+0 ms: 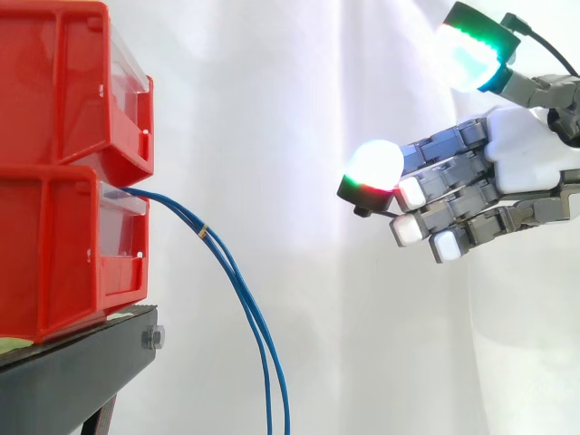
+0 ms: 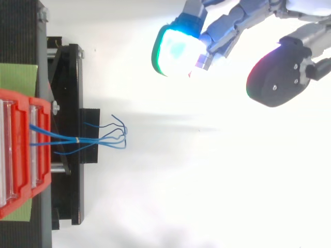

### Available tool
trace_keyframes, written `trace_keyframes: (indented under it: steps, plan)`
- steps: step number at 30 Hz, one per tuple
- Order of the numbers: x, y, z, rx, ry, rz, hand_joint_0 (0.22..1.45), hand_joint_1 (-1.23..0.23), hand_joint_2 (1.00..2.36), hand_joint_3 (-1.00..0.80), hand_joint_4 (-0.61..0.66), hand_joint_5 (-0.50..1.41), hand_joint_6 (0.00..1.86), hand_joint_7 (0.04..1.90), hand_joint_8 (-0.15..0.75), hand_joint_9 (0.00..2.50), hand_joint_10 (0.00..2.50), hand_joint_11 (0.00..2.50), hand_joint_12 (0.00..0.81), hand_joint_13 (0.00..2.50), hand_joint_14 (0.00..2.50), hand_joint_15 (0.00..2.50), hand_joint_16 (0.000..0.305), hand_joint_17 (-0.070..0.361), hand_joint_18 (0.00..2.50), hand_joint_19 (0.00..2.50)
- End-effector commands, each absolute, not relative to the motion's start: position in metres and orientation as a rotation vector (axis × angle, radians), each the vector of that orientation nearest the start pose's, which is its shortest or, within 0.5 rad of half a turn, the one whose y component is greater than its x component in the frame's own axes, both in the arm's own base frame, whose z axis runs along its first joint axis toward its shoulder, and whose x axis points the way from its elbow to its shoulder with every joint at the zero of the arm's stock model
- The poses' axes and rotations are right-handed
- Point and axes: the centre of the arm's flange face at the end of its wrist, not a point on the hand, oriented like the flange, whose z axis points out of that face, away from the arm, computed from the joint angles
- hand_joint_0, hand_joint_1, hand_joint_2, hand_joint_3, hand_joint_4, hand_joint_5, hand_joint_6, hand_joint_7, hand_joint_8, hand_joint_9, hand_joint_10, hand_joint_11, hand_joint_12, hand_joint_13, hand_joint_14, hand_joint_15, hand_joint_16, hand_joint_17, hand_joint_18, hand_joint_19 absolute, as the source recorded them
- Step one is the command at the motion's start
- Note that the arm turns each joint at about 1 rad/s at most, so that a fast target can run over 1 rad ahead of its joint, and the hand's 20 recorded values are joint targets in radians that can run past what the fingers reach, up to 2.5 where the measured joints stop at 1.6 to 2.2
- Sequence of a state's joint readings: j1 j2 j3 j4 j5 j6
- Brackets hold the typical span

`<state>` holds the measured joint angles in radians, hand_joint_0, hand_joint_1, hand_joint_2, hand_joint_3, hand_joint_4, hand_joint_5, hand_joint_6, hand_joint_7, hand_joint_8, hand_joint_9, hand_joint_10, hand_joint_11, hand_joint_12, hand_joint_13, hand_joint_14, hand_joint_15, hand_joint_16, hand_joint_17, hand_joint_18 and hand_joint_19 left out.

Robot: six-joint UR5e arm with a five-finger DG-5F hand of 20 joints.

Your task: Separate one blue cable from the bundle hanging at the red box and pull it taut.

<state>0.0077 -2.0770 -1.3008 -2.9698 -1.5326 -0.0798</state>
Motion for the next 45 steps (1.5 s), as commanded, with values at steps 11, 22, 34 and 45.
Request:
trace_keyframes:
  steps: [11, 22, 34, 45]
  plan:
    - [0.6813, -0.1317, 0.3365, 1.209, 1.275, 1.098, 0.51, -0.61, 1.00, -0.50, 0.30, -0.19, 0.50, 0.89, 0.349, 0.71, 0.02, 0.63, 0.391, 0.68, 0.02, 0.50, 0.053, 0.119, 0.67, 0.63]
    - [0.6809, -0.1306, 0.3359, 1.212, 1.281, 1.097, 0.52, -0.60, 1.00, -0.50, 0.31, -0.19, 0.50, 0.90, 0.352, 0.76, 0.01, 0.65, 0.390, 0.72, 0.02, 0.51, 0.053, 0.119, 0.70, 0.65]
    - [0.6799, -0.1269, 0.3340, 1.221, 1.294, 1.091, 0.53, -0.59, 1.00, -0.50, 0.31, -0.19, 0.50, 0.90, 0.356, 0.79, 0.02, 0.67, 0.386, 0.74, 0.02, 0.54, 0.053, 0.119, 0.71, 0.66]
    - [0.6850, -0.1290, 0.3359, 1.230, 1.220, 1.056, 0.53, -0.59, 1.00, -0.50, 0.32, -0.19, 0.50, 0.90, 0.358, 0.80, 0.02, 0.70, 0.388, 0.75, 0.02, 0.55, 0.053, 0.120, 0.72, 0.67]
